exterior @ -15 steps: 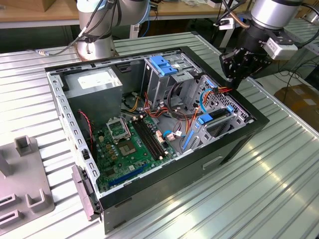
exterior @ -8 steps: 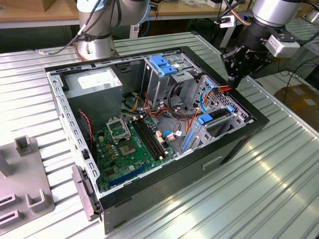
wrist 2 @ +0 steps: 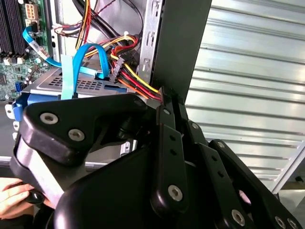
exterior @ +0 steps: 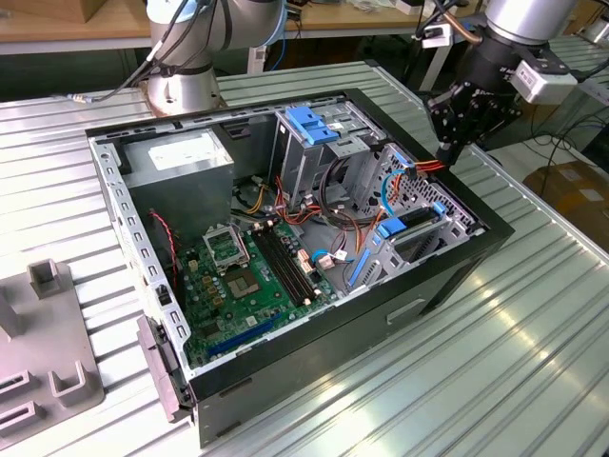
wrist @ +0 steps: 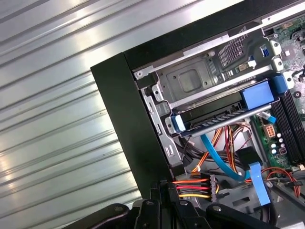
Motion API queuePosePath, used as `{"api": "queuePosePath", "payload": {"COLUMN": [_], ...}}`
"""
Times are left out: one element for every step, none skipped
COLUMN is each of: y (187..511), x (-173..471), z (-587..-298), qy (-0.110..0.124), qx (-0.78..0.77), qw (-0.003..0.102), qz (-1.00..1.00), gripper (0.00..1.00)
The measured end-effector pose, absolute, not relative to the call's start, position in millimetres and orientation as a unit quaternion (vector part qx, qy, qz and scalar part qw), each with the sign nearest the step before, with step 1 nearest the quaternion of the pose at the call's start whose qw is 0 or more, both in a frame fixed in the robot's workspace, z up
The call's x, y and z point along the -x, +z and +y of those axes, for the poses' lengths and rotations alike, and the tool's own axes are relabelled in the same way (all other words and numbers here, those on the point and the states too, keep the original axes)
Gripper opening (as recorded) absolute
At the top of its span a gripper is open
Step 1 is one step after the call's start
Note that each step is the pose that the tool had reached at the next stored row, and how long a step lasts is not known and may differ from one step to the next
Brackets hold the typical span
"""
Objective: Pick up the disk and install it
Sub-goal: 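Insert the first disk wire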
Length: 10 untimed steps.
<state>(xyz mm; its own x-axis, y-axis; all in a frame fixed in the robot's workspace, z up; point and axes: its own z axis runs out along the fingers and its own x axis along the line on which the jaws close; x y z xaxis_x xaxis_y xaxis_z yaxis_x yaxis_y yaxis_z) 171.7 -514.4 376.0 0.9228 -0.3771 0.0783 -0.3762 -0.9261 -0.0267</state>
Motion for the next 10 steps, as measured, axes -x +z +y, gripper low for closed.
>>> {"api": "queuePosePath", "payload": {"y": [376.0,376.0,376.1,376.1,376.1,376.0,376.0,376.0,376.0,376.0], "x": [-171.7,-171.7,-171.7,-171.7,-171.7,-171.7,-171.7,-171.7,-171.7,-171.7], "z": [-514.4,-514.5,-514.5,-514.5,-514.5,-514.4,-514.4,-514.4,-514.4,-514.4], "qy": [-0.041,-0.041,-0.041,-0.041,-0.041,-0.041,-0.041,-0.041,-0.041,-0.041], "qx": [0.979,0.978,0.977,0.976,0.976,0.976,0.976,0.976,0.976,0.976], "qw": [0.005,0.005,0.005,0.005,0.005,0.005,0.005,0.005,0.005,0.005], "qz": [0.197,0.204,0.211,0.213,0.213,0.213,0.213,0.213,0.214,0.214], "gripper": [0.17,0.17,0.17,0.17,0.17,0.17,0.17,0.17,0.17,0.17]}}
